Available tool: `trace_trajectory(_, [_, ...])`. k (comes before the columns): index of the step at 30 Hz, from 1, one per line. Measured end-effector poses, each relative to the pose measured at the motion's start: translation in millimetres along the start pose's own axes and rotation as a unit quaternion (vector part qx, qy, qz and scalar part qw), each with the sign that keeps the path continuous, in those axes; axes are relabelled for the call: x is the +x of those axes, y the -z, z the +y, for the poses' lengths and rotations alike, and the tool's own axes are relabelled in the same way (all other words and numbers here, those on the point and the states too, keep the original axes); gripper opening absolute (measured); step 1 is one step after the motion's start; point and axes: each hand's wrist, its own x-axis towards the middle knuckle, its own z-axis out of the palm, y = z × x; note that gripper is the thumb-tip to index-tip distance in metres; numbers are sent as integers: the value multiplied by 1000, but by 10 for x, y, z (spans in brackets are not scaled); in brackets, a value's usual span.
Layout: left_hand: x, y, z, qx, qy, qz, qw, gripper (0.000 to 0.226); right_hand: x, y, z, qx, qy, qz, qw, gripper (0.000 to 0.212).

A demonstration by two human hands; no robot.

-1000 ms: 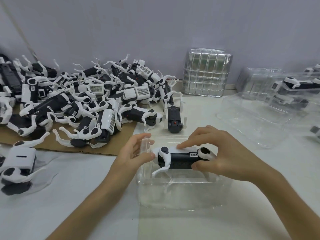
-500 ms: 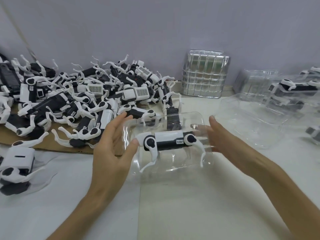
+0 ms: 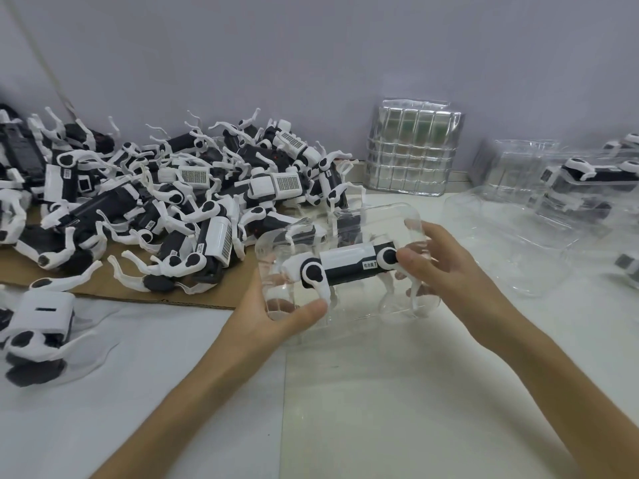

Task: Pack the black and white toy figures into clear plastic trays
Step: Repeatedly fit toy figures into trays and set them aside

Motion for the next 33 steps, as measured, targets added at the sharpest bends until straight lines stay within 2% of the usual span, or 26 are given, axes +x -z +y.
trace_trajectory(4, [3,-10,20,13,-11,23,1000,63,26,-9,63,-16,-16,1,1000,78])
trace_trajectory(6, [-4,-4,25,18,-17,45,999,69,24,-12,67,-29,-19,-6,999,78])
trace_trajectory(8, [-15,-13,25,15,-22,61,998,77,16,-13,62,-38,-14,-20,999,69])
trace_trajectory(10, [-23,-22,30,10,-27,75,997,75,3,-15,43,-35,-11,-39,999,58])
trace_trajectory(17, [-1,7,17,-8,-31,104,994,74,-24,69,23,6,1,-135,991,58])
trace_trajectory(20, [-6,4,21,-15,-35,108,993,73,-9,71,36,17,13,-114,993,59])
trace_trajectory(24, [-19,-25,0,-21,-56,105,993,69,12,56,51,-4,34,-54,998,80])
trace_trajectory(29, [-34,-35,-31,-14,-61,74,995,100,20,51,69,-23,46,-16,999,86])
trace_trajectory(33, [-36,-3,-3,-36,-61,73,995,98,23,17,89,-18,40,-20,999,86])
